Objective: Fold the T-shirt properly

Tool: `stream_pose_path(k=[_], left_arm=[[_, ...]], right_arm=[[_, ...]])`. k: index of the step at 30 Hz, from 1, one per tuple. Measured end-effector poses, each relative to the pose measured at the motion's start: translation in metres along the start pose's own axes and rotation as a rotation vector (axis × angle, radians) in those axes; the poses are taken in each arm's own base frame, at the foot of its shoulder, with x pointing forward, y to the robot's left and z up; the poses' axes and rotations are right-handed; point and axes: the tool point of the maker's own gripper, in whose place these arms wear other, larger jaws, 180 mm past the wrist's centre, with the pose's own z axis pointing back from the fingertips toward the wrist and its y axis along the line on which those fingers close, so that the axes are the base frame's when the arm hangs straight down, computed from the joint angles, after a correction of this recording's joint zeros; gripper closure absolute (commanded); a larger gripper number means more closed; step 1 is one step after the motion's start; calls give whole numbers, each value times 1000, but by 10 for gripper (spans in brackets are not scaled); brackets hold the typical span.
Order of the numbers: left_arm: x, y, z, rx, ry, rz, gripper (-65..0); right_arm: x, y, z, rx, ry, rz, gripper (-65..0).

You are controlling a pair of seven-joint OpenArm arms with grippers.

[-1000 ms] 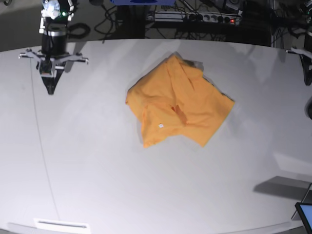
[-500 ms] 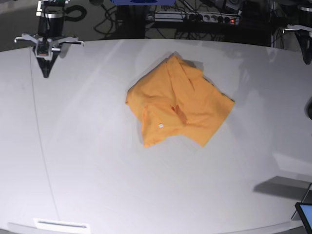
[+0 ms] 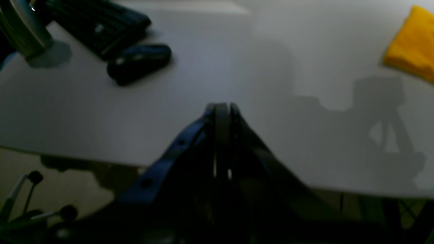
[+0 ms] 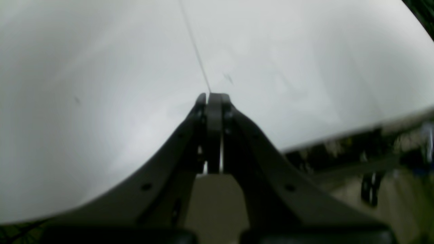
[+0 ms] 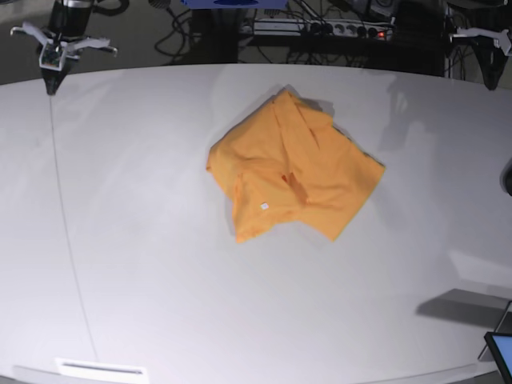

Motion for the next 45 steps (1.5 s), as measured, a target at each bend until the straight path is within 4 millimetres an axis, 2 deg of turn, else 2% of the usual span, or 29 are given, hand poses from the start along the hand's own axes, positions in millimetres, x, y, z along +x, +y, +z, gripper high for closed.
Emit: stream_pose_path(k=[6, 9, 12, 16, 20, 23, 27, 30, 33, 36, 40, 42, 45], left_arm=[[-17, 1, 15, 17, 49, 22, 0], [-43, 6, 27, 51, 114, 63, 0], [-74, 2, 38, 62, 195, 106, 0], [-119, -26, 53, 0, 325, 157, 0], [-168, -64, 77, -114, 510, 140, 0], [-190, -88, 80, -148, 565, 168, 0], [-213, -107, 81, -178, 627, 193, 0], [-236, -119, 98, -225, 731, 169, 0], [-257, -140, 116, -281, 827, 177, 0], [-271, -163, 123, -305, 882, 232, 0], [-283, -201, 115, -327, 916, 327, 0], [-285, -218, 108, -350, 923, 361, 0], [-284, -245, 95, -385, 924, 404, 0]], right_arm=[[-27, -11, 16, -22, 88, 32, 0], [-44, -13, 20, -22, 128, 58, 0], [-73, -16, 26, -23, 200, 91, 0], [-109, -14, 38, -5, 289, 134, 0], [-148, 11, 55, 67, 389, 151, 0], [-172, 29, 60, 116, 432, 170, 0], [-199, 47, 60, 169, 474, 215, 0], [-224, 62, 64, 217, 520, 258, 0], [-255, 72, 67, 259, 582, 317, 0], [-291, 80, 72, 318, 695, 308, 0], [-337, 103, 87, 466, 925, 228, 0], [-349, 110, 92, 523, 1031, 201, -1], [-350, 122, 79, 585, 1080, 188, -3]])
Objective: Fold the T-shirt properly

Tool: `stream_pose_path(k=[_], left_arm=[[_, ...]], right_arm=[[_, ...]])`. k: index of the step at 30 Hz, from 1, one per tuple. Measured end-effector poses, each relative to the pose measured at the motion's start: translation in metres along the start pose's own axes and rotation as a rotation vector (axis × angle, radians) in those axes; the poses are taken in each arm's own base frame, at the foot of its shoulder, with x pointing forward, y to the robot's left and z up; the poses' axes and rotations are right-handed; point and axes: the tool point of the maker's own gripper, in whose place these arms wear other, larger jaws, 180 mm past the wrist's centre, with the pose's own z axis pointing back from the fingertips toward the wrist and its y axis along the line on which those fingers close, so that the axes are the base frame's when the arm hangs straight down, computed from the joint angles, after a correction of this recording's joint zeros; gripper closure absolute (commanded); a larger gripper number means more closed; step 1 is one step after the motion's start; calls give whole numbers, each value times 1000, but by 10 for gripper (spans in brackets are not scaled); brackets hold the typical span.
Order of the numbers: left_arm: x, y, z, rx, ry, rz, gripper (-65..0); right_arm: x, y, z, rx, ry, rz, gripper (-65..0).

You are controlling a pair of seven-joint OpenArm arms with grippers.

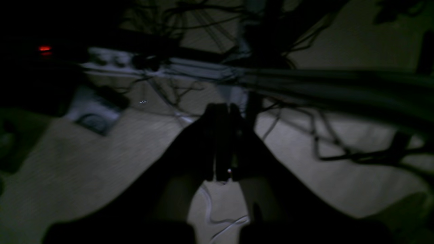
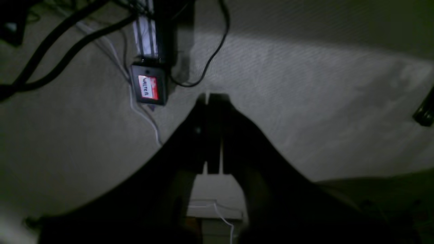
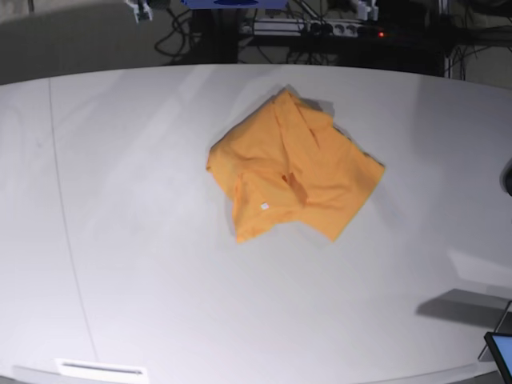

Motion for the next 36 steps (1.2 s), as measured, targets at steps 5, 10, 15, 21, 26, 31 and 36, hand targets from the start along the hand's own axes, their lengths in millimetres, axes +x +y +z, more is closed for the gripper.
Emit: stream_pose_path(k=[5, 10, 15, 21, 26, 31, 36], left_arm=[[13, -15, -24, -6, 27, -111, 0], [46, -24, -49, 29, -9, -197, 0], [21, -41, -63, 10, 207, -285, 0], [18, -52, -68, -12, 232, -313, 0], [17, -53, -68, -14, 235, -312, 0], [18, -52, -68, -12, 234, -313, 0], [13, -52, -66, -13, 246, -314, 0]], right_arm=[[42, -3, -8, -23, -33, -17, -3], [62, 22, -12, 3, -53, -102, -3], [51, 47, -13, 26, -25, -305, -3], [60, 49, -13, 25, -48, -359, -3], [70, 44, -12, 10, -121, -360, -3], [57, 43, -12, -1, -106, -360, -3], [57, 43, -12, -3, -113, -360, -3]])
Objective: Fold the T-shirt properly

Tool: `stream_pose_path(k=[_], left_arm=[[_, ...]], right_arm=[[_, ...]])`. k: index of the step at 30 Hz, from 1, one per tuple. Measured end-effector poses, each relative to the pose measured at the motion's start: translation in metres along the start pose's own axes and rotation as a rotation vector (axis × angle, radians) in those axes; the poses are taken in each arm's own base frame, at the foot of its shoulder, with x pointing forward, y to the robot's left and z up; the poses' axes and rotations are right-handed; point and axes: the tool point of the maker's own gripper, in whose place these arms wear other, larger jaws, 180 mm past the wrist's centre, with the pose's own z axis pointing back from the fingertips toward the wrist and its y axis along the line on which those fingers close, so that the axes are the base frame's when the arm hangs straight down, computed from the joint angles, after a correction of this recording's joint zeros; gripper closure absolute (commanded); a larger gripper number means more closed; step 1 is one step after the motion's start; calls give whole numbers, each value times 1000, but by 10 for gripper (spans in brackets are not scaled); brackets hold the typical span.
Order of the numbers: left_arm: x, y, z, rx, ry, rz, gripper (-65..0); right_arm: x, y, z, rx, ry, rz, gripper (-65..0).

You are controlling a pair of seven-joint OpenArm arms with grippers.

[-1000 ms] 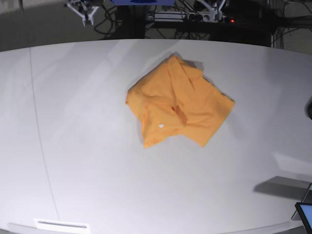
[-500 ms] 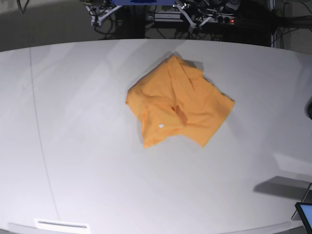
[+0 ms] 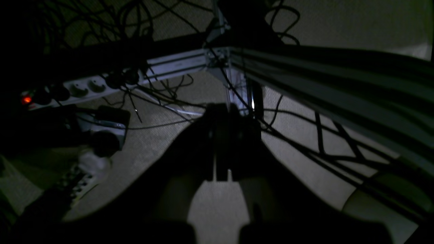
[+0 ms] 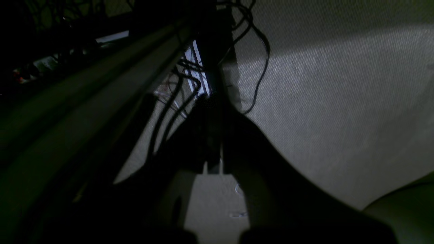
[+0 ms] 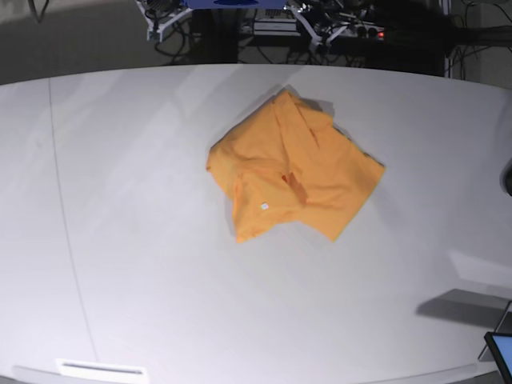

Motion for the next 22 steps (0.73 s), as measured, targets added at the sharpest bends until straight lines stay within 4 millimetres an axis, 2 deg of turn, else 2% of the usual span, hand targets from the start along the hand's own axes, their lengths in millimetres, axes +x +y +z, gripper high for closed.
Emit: stream_pose_path(k=[3, 8, 22], left_arm=[[1, 0, 0, 1, -1, -1, 0], [4, 1, -1, 1, -5, -2, 0], [4, -3, -2, -5, -7, 0, 0]], right_arm=[[0, 0, 0, 0, -3, 0, -3], [-10, -3, 2, -5, 16, 0, -3], [-7, -4, 1, -5, 12, 2, -3]])
